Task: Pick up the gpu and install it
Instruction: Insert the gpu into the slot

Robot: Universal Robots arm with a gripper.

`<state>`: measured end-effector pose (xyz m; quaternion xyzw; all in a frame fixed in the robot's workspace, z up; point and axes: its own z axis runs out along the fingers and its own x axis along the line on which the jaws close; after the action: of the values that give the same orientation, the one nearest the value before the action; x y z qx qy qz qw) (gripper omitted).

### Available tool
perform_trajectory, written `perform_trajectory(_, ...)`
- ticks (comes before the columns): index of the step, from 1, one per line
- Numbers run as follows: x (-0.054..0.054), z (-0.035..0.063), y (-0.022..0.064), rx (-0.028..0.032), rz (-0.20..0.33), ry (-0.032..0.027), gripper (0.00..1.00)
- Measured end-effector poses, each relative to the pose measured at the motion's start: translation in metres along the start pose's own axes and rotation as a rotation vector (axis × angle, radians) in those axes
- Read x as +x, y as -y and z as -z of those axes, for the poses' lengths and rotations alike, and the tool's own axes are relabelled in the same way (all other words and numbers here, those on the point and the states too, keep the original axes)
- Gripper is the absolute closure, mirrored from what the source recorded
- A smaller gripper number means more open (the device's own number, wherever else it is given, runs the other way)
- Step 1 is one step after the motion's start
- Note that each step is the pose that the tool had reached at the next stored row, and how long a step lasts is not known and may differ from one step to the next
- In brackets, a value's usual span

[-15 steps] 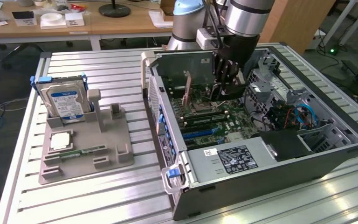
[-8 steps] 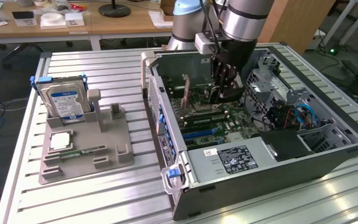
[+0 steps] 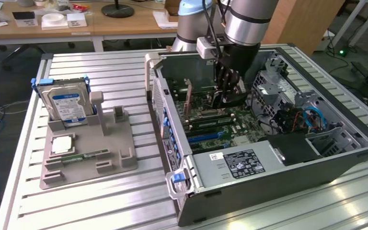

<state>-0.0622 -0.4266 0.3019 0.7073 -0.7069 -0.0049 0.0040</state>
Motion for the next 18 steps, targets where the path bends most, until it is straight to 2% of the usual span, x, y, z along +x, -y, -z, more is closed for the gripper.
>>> perform_trajectory(2, 0.0000, -0.0002, -0.0001, 0.0002, 0.000, 0.0045, 0.72)
perform_trajectory(3, 0.0000, -0.0002, -0.0001, 0.0001, 0.000, 0.0108, 0.72)
perform_trajectory(4, 0.0000, -0.0003, -0.0001, 0.0001, 0.000, 0.0208, 0.72)
perform_trajectory(5, 0.0000, -0.0003, -0.0001, 0.0001, 0.000, 0.0258, 0.72)
perform_trajectory(10, 0.0008, -0.0008, 0.0000, 0.0001, 0.000, 0.0261, 0.72)
perform_trajectory(15, 0.0082, -0.0020, -0.0001, 0.0002, 0.000, 0.0259, 0.72)
perform_trajectory(18, 0.0087, -0.0048, -0.0040, 0.0002, 0.000, 0.0261, 0.72)
